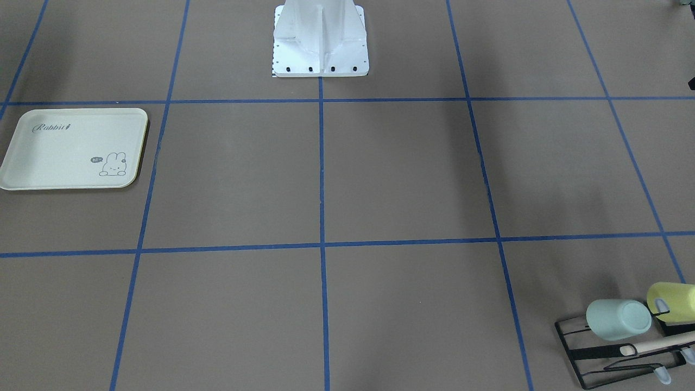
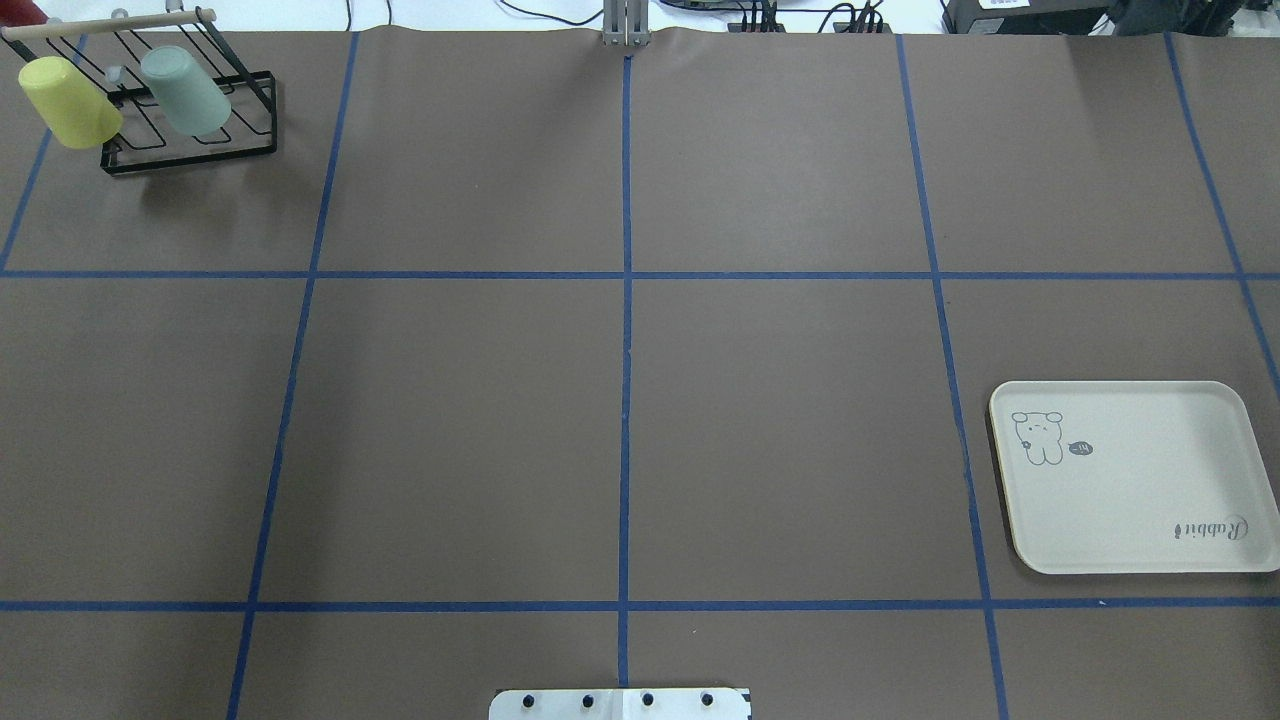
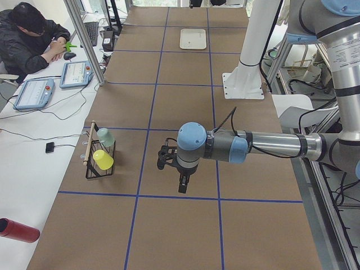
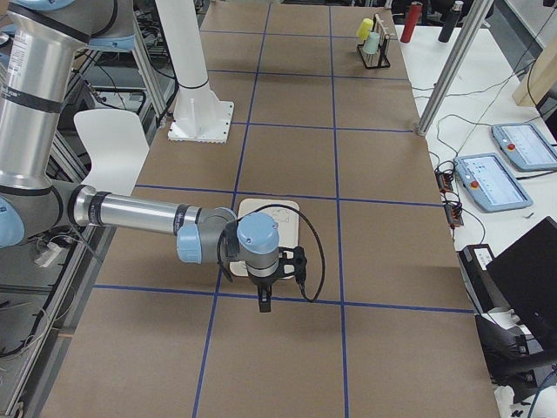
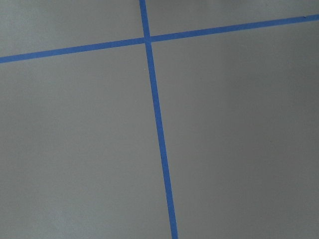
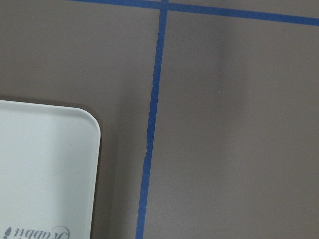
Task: Left arm grabs green cup and hands to right arm on tray
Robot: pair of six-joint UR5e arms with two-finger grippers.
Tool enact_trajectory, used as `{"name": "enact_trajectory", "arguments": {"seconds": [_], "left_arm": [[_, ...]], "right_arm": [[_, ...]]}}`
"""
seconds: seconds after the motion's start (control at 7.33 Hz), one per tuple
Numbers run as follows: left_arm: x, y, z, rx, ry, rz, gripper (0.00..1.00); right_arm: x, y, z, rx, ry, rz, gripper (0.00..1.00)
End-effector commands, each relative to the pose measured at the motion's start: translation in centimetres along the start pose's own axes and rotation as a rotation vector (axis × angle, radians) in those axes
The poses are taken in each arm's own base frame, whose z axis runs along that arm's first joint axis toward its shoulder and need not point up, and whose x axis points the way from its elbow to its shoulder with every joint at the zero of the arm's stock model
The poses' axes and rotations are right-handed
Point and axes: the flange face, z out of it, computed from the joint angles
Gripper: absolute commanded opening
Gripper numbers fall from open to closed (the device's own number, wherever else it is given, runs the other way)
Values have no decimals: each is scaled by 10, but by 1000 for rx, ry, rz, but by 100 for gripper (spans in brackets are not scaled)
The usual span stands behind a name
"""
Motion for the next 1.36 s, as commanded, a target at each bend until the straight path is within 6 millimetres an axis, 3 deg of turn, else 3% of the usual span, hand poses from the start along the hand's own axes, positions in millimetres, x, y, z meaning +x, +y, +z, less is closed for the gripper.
{"name": "enact_trajectory", "arguments": {"seconds": [0.0,0.27,0.55,0.68,1.23], "left_arm": [[4,-1,-3,10,1,12,100],[7,-3,-6,19,-2,16,100],[19,-32,-19,59,-9,51,100],[25,-49,-26,79,-11,69,100],[57,-167,-64,197,-48,188,100]], "right_arm": [[-4,-5,-5,13,2,-13,100],[-10,-11,-11,26,-1,-34,100],[-24,-17,-24,54,-10,-55,100],[-36,-33,-38,89,-7,-83,100],[-57,-73,-66,167,0,-93,100]]}}
